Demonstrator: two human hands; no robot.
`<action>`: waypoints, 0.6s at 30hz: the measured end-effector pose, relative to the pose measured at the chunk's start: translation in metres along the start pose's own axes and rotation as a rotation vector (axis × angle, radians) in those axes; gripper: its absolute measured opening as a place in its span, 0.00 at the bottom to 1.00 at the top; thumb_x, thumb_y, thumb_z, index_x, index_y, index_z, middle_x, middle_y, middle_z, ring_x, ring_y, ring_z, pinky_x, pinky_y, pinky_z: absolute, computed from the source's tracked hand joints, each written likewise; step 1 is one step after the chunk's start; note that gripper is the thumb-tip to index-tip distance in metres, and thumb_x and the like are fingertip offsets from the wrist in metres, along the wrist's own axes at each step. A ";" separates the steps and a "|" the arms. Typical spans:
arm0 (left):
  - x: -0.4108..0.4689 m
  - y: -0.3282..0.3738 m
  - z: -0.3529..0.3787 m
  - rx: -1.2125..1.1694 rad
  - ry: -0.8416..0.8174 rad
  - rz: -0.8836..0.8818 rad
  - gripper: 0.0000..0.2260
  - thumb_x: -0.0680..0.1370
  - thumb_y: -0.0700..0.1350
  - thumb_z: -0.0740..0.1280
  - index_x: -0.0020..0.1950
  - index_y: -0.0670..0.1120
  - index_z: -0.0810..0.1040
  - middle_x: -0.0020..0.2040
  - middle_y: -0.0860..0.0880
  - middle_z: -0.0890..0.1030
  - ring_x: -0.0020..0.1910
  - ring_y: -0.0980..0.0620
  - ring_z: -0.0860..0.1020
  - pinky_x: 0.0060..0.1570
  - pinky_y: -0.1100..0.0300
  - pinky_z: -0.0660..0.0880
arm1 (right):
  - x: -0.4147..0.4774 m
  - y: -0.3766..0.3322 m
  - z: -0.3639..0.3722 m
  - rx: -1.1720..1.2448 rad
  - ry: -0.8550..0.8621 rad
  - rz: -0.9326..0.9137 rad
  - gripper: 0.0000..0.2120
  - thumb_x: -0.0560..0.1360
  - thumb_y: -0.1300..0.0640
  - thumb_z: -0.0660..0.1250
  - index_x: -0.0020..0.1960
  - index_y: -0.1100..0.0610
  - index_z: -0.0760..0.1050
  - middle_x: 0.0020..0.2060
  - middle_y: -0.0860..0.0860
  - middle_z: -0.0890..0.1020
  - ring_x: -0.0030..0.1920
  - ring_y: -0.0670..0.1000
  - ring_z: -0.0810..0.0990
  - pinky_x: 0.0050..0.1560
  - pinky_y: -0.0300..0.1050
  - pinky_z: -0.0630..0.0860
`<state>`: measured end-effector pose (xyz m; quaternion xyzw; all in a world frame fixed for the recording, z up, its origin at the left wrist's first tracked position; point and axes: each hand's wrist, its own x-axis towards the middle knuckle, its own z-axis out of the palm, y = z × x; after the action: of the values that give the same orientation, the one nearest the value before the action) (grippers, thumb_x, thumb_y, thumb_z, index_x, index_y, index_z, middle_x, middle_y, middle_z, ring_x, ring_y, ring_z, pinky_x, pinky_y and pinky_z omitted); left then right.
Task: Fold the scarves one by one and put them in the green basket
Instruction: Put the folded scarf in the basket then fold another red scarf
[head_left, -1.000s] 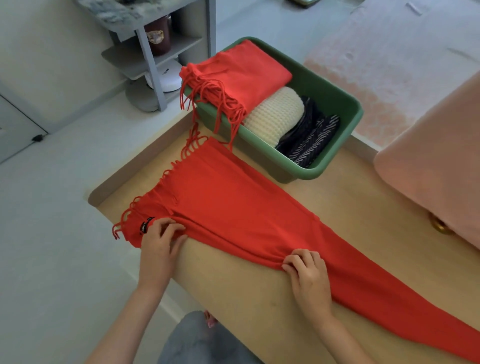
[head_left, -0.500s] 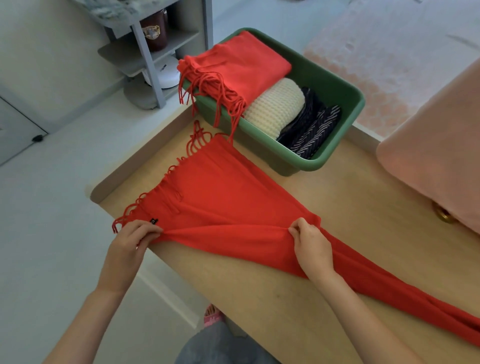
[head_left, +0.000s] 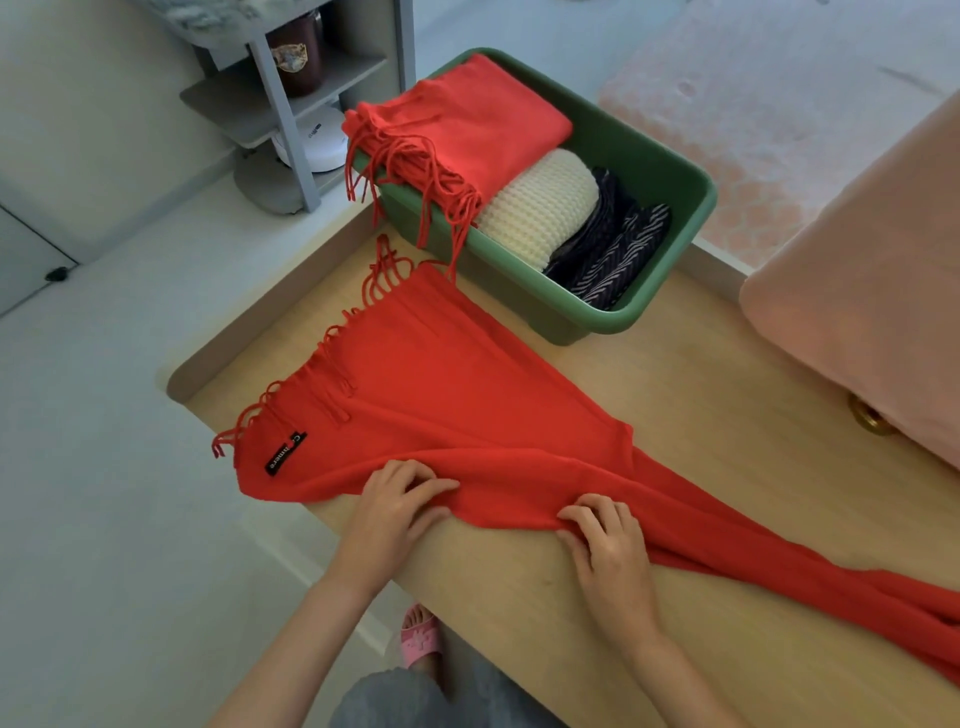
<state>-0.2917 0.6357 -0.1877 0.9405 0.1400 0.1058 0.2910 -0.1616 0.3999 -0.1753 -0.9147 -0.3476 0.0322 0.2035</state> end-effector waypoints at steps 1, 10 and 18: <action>0.005 0.001 0.000 0.006 0.027 -0.004 0.12 0.77 0.53 0.61 0.51 0.50 0.82 0.45 0.54 0.76 0.47 0.55 0.71 0.47 0.64 0.63 | 0.005 0.000 -0.001 0.003 0.019 -0.009 0.13 0.76 0.50 0.59 0.50 0.54 0.79 0.49 0.47 0.77 0.49 0.47 0.72 0.50 0.45 0.73; -0.011 0.018 -0.028 -0.120 0.079 -0.145 0.09 0.81 0.51 0.55 0.44 0.52 0.71 0.42 0.59 0.71 0.38 0.60 0.72 0.38 0.64 0.69 | -0.025 -0.034 -0.029 0.159 0.206 -0.282 0.06 0.80 0.57 0.60 0.49 0.56 0.75 0.36 0.48 0.78 0.35 0.49 0.75 0.36 0.41 0.71; -0.051 0.009 -0.028 0.012 -0.104 -0.133 0.23 0.79 0.66 0.48 0.39 0.56 0.75 0.34 0.63 0.72 0.38 0.63 0.71 0.35 0.67 0.67 | -0.086 -0.039 0.000 0.091 -0.036 -0.159 0.13 0.81 0.46 0.55 0.50 0.48 0.76 0.40 0.43 0.76 0.38 0.43 0.76 0.35 0.33 0.73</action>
<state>-0.3456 0.6262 -0.1661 0.9351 0.1874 0.0366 0.2986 -0.2510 0.3702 -0.1668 -0.8732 -0.4212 0.0482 0.2403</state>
